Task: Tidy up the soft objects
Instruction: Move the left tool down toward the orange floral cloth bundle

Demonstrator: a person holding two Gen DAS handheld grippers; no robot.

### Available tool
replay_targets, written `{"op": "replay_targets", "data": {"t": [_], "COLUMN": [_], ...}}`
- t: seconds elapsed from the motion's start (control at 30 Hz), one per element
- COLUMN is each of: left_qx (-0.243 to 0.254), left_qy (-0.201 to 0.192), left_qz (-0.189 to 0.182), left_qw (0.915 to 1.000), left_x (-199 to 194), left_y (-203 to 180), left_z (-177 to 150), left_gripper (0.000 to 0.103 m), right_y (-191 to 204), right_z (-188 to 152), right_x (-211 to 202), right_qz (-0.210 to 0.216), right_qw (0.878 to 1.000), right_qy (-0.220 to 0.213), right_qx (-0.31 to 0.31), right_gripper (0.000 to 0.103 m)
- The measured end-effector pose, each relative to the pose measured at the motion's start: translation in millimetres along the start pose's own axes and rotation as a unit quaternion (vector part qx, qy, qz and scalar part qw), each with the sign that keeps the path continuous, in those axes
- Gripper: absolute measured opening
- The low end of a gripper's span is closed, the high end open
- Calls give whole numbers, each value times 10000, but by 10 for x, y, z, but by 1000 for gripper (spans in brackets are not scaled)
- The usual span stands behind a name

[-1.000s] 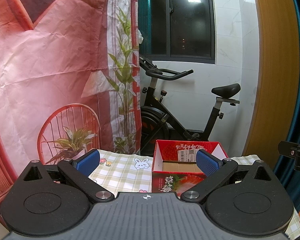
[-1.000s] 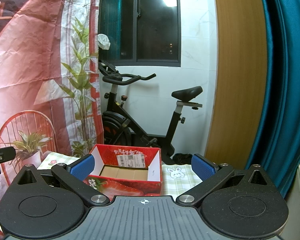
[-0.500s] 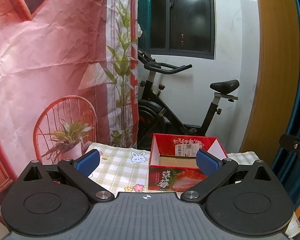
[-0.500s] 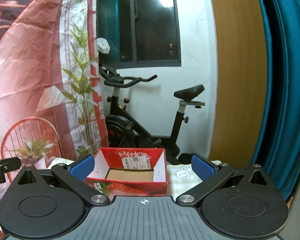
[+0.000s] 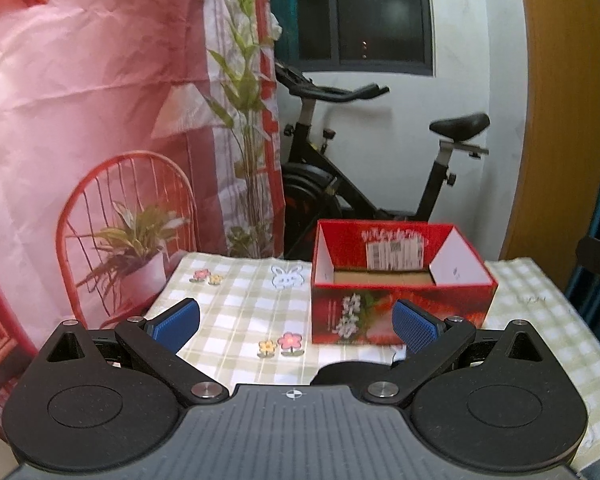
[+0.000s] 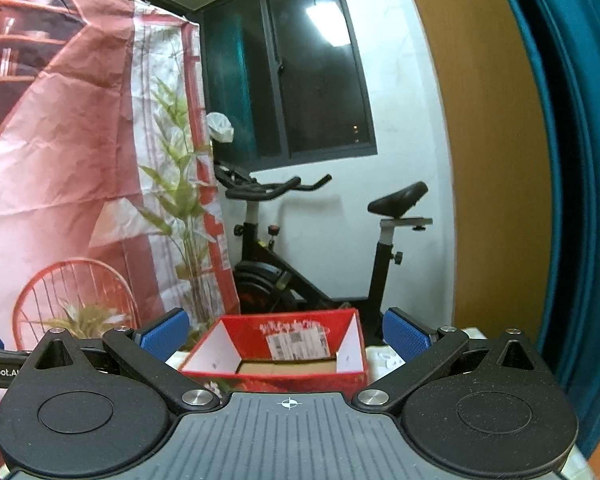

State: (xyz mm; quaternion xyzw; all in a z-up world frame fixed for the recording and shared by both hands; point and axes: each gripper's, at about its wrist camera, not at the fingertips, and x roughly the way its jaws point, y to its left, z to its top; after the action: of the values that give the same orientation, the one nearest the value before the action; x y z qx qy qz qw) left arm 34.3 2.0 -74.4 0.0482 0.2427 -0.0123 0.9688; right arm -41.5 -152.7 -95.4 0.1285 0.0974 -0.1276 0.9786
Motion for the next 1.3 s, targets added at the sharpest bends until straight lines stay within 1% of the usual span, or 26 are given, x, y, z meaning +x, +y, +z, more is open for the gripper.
{"op": "replay_targets", "data": {"t": [0.07, 0.17, 0.27, 0.37, 0.57, 0.73, 0.87, 1.0, 1.13, 1.3], "left_qx": [47, 8, -241, -558, -536, -547, -480, -410, -434, -459], "left_qy": [109, 288, 522, 680, 847, 985, 1029, 1145, 1310, 1504], "left_qz": [-45, -238, -518, -775, -856, -1033, -1120, -1156, -1277, -1448], "left_qw": [9999, 9993, 9970, 9931, 9913, 9882, 9872, 9858, 9822, 9769], "left_x": [89, 233, 388, 516, 698, 778, 820, 881, 969, 1094], "left_y": [-11, -3, 52, 128, 91, 55, 9, -28, -45, -57], "left_z": [-86, -202, -315, -432, -633, -743, -815, -876, -958, -1086], "left_gripper": [103, 103, 103, 103, 103, 103, 101, 95, 91, 83], "right_y": [-9, 31, 63, 25, -116, -186, -175, -125, -97, -81], "right_z": [-138, -311, -460, -574, -801, -964, -1037, -1099, -1195, -1310], "right_x": [80, 192, 257, 282, 308, 403, 480, 538, 586, 662], "right_qz": [114, 282, 265, 248, 109, 280, 435, 552, 681, 857], "right_qw": [9997, 9985, 9978, 9977, 9967, 9936, 9903, 9859, 9797, 9708], "right_qy": [215, 457, 556, 566, 761, 1096, 1316, 1576, 1883, 2238], "right_qx": [76, -58, -262, -268, -274, -79, -76, -69, -108, -55], "right_gripper": [103, 103, 103, 103, 103, 102, 95, 85, 78, 63]}}
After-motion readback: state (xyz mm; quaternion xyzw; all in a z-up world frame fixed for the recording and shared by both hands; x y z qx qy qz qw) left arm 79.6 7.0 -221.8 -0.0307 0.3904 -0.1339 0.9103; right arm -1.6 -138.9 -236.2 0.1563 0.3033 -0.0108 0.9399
